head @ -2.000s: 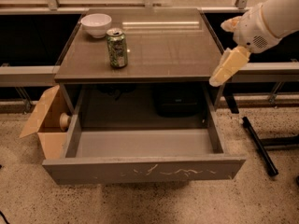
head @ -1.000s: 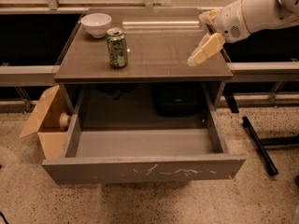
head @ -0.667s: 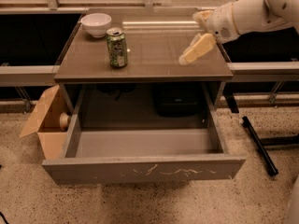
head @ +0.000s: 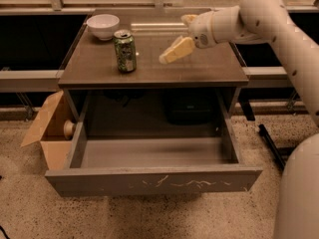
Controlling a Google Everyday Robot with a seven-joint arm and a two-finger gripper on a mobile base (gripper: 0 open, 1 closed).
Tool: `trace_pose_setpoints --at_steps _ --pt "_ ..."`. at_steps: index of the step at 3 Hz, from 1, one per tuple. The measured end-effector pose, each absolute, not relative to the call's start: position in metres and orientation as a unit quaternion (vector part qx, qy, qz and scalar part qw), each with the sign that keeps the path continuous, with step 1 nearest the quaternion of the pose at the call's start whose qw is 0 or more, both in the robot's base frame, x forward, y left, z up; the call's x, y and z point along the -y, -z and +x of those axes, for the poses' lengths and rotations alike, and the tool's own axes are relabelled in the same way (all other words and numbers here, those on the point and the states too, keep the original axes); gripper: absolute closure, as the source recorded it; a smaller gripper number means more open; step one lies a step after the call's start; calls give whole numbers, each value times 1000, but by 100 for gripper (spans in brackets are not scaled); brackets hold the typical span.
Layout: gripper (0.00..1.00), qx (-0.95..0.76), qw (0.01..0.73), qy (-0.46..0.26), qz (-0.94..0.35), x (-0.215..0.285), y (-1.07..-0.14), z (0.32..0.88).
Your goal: Place green can into top drawer
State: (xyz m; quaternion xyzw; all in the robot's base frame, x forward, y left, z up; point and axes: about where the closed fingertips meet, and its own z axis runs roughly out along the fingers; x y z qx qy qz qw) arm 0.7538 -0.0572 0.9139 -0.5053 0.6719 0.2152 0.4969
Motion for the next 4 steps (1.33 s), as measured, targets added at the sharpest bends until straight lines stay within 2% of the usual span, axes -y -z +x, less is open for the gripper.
trace_pose_setpoints --at_steps 2,4 --pt "0 -655 529 -247 -480 -14 -909 783" --pt "0 -637 530 -283 -483 -56 -910 784"
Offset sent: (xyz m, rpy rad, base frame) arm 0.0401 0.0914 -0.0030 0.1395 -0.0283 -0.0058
